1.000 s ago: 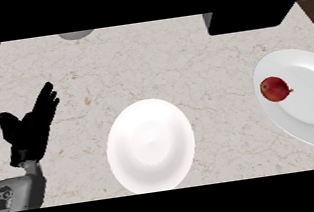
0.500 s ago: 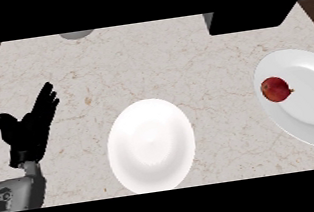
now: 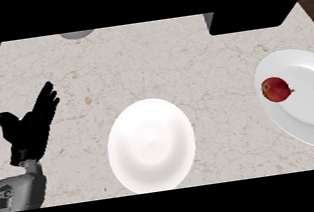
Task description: Pick the pear from the plate and place it in the plate
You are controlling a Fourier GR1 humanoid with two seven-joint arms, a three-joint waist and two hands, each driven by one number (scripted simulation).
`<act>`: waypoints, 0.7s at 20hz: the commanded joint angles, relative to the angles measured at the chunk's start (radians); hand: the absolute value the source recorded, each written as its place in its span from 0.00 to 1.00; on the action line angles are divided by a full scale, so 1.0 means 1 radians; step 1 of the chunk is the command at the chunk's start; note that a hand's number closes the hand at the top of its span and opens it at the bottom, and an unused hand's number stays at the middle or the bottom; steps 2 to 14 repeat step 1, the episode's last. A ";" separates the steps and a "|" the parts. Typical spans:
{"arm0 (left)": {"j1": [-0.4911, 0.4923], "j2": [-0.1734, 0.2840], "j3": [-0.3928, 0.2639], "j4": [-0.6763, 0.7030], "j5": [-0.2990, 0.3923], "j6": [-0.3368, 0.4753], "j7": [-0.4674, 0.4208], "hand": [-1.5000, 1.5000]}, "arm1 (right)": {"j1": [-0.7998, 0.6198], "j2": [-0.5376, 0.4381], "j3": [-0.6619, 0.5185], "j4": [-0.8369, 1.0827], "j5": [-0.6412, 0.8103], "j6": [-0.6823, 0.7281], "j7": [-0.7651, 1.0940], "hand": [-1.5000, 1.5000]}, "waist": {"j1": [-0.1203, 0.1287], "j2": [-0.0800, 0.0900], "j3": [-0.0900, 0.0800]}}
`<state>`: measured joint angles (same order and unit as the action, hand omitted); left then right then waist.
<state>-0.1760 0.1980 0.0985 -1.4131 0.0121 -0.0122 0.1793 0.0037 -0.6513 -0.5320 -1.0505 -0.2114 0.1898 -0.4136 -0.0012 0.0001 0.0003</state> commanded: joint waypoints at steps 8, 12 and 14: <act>0.049 0.002 -0.003 -0.066 0.000 -0.011 0.028 0.50 | -0.030 -0.072 -0.033 0.171 0.032 0.059 -0.068 0.00 | 0.005 0.000 0.000; 0.049 0.002 -0.003 -0.066 0.000 -0.011 0.028 0.50 | -0.030 -0.072 -0.033 0.171 0.032 0.059 -0.068 0.00 | 0.005 0.000 0.000; 0.049 0.002 -0.003 -0.066 0.000 -0.011 0.028 0.50 | -0.030 -0.072 -0.033 0.171 0.032 0.059 -0.068 0.00 | 0.005 0.000 0.000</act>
